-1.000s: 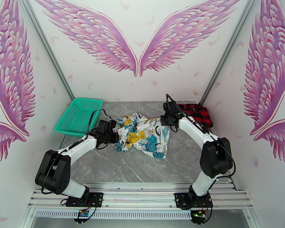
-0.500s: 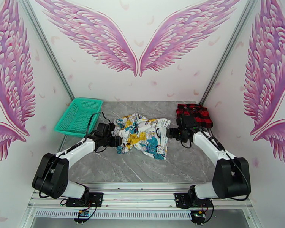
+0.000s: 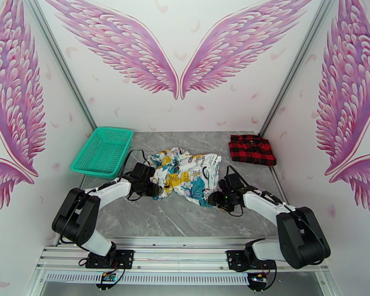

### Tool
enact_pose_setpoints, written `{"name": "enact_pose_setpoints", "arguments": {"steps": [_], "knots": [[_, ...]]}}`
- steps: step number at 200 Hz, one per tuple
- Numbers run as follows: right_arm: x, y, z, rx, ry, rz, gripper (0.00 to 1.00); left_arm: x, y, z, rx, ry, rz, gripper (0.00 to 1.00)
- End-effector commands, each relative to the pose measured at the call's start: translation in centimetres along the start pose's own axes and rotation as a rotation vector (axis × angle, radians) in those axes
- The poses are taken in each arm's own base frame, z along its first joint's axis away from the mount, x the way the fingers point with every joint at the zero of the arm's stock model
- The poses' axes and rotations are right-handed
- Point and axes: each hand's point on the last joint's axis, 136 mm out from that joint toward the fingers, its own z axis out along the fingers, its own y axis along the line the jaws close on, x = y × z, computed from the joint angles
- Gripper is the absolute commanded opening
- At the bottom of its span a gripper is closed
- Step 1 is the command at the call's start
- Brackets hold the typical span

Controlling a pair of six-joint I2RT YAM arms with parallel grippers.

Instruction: Fold and stack the mixed laundry pile

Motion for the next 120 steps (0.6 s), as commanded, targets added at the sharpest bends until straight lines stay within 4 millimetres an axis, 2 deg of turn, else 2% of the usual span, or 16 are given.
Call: {"name": "enact_pose_setpoints", "arguments": {"steps": [1,29,55,60,79,91,120], "knots": [[-2.0,0.6,1.3,-0.021,-0.054,-0.002,0.46,-1.1,-0.6,-1.0,0.002,-0.03,0.018,0.37],[-3.1,1.3,2.2,-0.054,-0.062,0.008,0.21,-1.3,-0.7,-1.7,0.004,-0.042,0.027,0.27],[-4.3,1.8,0.9,-0.04,-0.124,-0.014,0.0,-2.2,-1.6,-3.3,0.029,-0.091,0.04,0.13],[-4.5,1.9,0.4,-0.036,-0.139,-0.02,0.0,-2.4,-1.8,-3.7,0.036,-0.102,0.045,0.1],[-5.5,2.4,-2.0,-0.007,-0.211,-0.058,0.0,-3.5,-2.7,-5.8,0.051,-0.153,0.065,0.0],[-6.2,2.9,-4.1,0.008,-0.263,-0.083,0.0,-4.1,-3.3,-7.2,0.063,-0.184,0.083,0.0],[-7.9,4.3,-11.2,0.04,-0.43,-0.139,0.0,-5.4,-5.5,-12.5,0.116,-0.278,0.135,0.0]]}}
